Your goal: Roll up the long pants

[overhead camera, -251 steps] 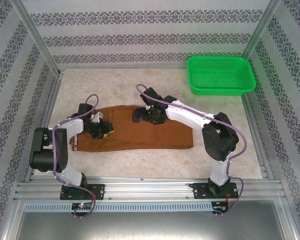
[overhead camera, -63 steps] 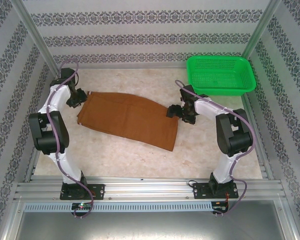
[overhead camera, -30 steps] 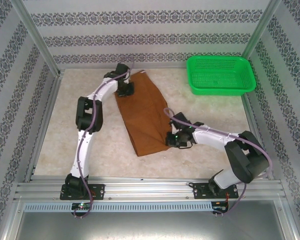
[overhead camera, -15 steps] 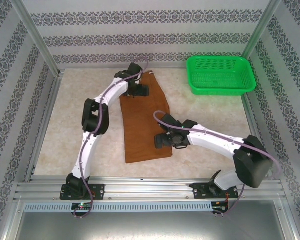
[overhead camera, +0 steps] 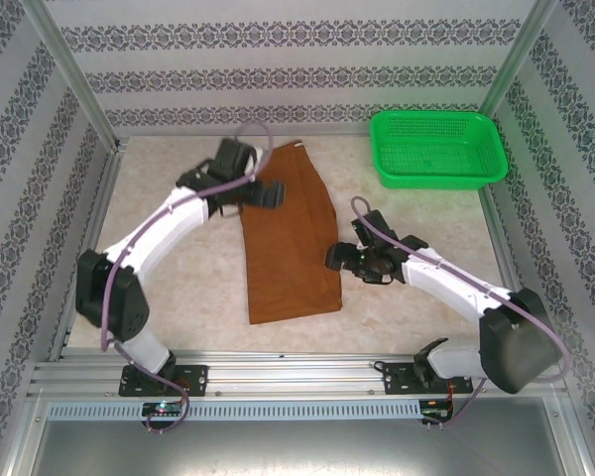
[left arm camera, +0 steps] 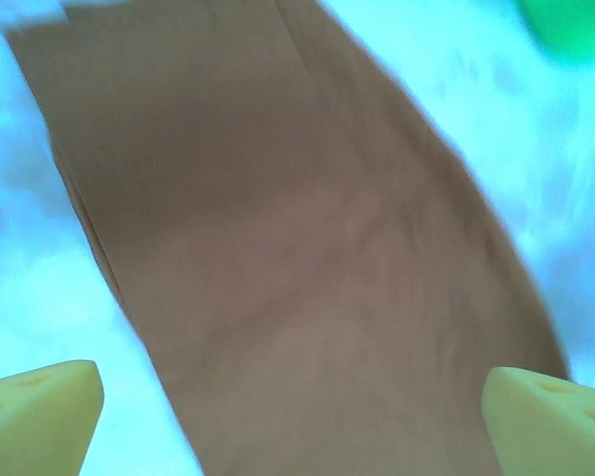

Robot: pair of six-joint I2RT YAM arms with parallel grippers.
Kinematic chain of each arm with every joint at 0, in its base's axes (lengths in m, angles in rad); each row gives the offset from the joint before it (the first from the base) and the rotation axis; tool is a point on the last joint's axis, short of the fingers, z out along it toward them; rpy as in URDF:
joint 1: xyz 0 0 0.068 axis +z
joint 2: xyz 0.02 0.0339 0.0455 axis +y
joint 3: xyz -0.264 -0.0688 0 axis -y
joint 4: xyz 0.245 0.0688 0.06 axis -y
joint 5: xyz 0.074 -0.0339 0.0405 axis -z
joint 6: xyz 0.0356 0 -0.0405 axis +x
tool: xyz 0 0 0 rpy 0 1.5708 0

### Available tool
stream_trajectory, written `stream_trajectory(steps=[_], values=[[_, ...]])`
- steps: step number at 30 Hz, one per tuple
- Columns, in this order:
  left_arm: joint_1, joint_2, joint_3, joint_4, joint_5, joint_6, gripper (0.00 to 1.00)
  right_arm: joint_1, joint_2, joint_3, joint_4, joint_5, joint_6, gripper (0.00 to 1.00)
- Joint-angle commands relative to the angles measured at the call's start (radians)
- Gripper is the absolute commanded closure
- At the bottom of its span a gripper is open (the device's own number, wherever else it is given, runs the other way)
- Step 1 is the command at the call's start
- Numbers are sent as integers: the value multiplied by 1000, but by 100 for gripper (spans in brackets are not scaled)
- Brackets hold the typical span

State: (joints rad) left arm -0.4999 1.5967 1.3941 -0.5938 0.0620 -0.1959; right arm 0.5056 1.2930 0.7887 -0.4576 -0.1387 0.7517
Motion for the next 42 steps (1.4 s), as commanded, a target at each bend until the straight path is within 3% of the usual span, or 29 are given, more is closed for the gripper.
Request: stream_trajectory(steps=[1,7,12,19,28,30,31,33,34,35,37,42], values=[[-207,-127,-146,-106,-184,143,4,-39,-52,16,-77,85,-47,10],[-498,-145,-297,-209,-309,206,7,-127,-53,12,-72,65,-65,8],[-635,-116,-288,-278,-299,202,9,-142,-29,-8,-29,8,-35,8],[-674,19,-321,-163,-283,254,9,-144,-12,-31,4,-8,-12,8],[-591,189,-334,-10,-327,239,15,-153,-69,-58,-31,32,-12,8],[-565,214,-324,-7,-347,224,25,-155,-79,-62,-39,42,-13,8],[-549,228,-314,-14,-348,220,36,-156,-81,-64,-39,42,-13,8],[-517,250,-286,-40,-308,231,73,-156,-78,-66,-39,41,-9,8],[-507,262,-262,-66,-285,236,88,-156,-73,-65,-39,43,-6,8],[-505,265,-237,-86,-265,239,95,-156,-67,-65,-39,42,-5,8],[-506,261,-191,-126,-195,252,99,-155,-52,-59,-43,49,-3,8],[-504,283,-10,-291,-61,217,96,-157,-32,-34,-63,68,-15,8]])
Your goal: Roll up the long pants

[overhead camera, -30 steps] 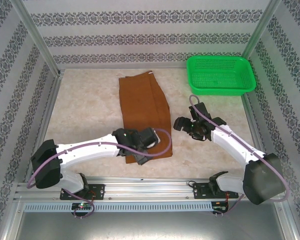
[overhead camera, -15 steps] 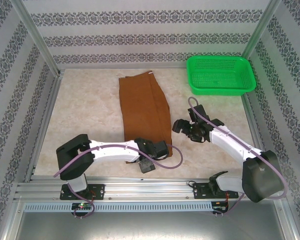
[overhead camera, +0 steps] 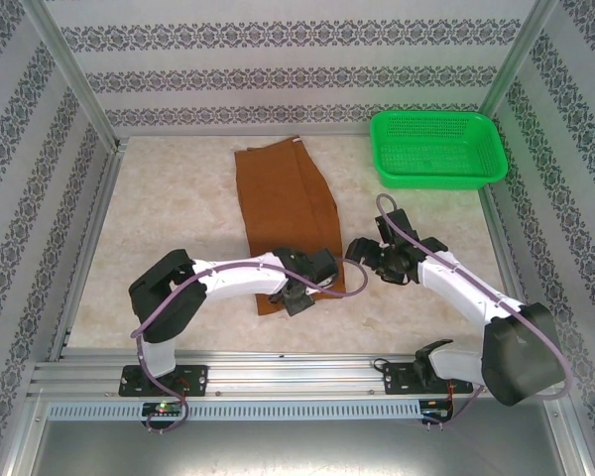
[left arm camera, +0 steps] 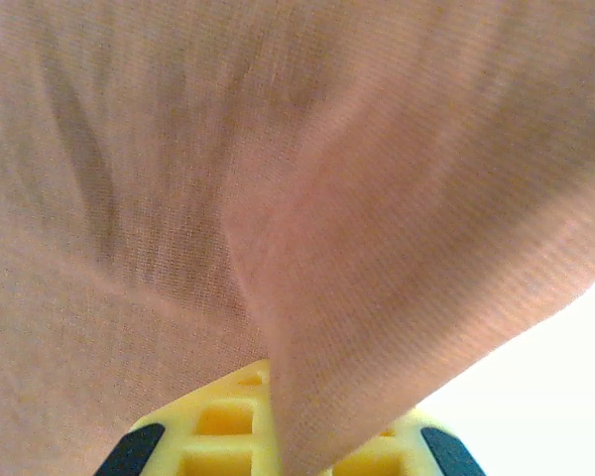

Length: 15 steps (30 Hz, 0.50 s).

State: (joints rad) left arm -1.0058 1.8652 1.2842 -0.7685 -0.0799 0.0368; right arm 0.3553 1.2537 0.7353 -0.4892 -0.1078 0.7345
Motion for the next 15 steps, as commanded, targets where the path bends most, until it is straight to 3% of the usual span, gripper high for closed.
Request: stream_trajectory(steps=[1,8,15], values=[[1,31,146,-164,114,-21,94,-7,5,22,-39,45,1,8],[16,142,390,-423,446,-8,88,-33,-46,26,-93,72,-15,8],[95,194,474,-460,734,-38,91,-72,-142,10,-148,115,43,9]])
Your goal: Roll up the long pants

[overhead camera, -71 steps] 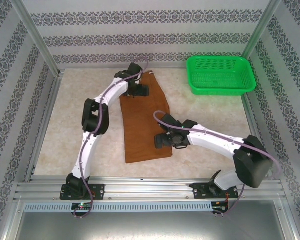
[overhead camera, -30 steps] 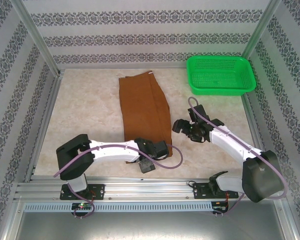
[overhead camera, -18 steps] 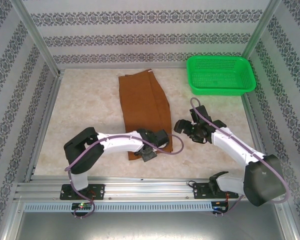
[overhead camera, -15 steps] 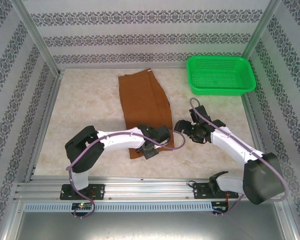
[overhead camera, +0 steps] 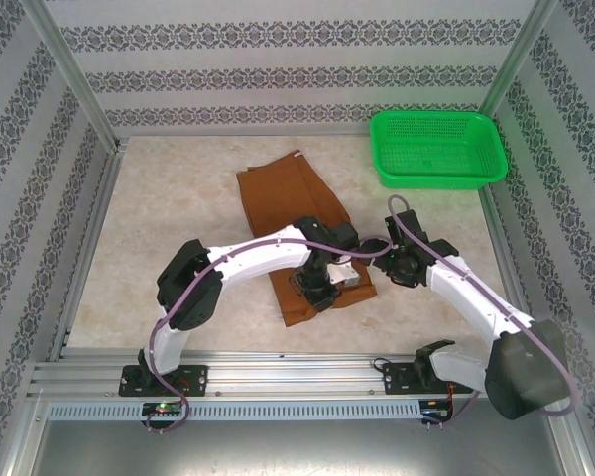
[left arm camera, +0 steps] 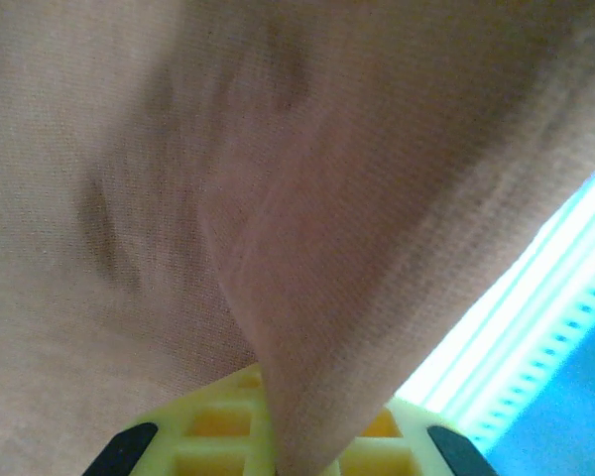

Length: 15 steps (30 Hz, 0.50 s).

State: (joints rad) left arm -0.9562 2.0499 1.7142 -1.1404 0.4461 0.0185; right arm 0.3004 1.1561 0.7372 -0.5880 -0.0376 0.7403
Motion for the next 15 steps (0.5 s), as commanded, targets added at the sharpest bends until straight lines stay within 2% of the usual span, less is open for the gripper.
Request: stream_trajectory(steps=[1,4,5,7,8,9,11,15], values=[[65,11,45,-75,253,-34,91,-25,-66,1,-50,47,48,11],[120,37,41,-47,355,-64,92,-28,-132,-20,-55,72,66,19],[140,51,34,-31,390,-73,92,-30,-160,-27,-57,77,67,28],[178,75,18,2,433,-97,94,-30,-208,-47,-49,78,60,61],[200,95,18,14,462,-101,94,-30,-231,-59,-43,73,61,87],[215,116,22,26,492,-102,94,-30,-250,-71,-34,66,62,100],[239,164,61,22,542,-82,94,-28,-276,-99,-8,30,65,100],[249,261,157,-34,509,-26,93,-19,-285,-141,55,-57,84,100]])
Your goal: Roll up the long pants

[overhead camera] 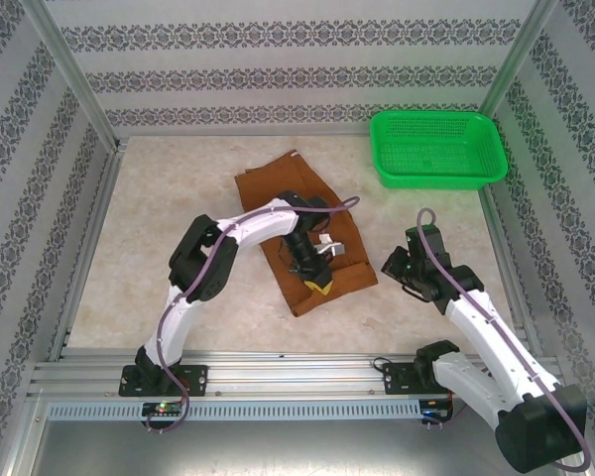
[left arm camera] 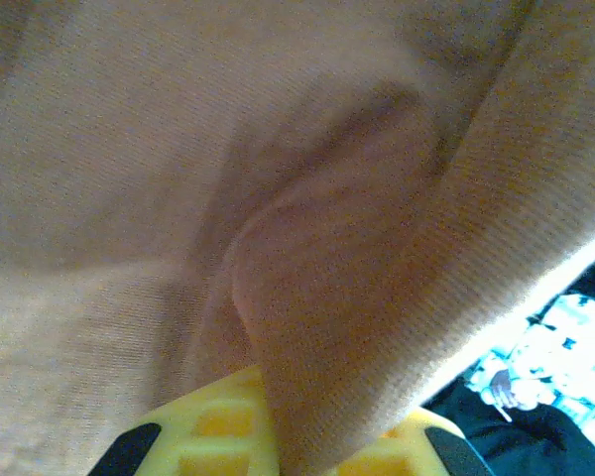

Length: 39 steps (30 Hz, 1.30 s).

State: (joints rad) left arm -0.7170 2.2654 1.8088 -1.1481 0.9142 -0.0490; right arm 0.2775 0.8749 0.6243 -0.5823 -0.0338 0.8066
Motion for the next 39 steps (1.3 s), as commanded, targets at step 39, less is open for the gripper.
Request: stream_trajectory(steps=[39], values=[[76,-242,-132,162,-443,144,74,229,681,152,254,-83,-20,100]])
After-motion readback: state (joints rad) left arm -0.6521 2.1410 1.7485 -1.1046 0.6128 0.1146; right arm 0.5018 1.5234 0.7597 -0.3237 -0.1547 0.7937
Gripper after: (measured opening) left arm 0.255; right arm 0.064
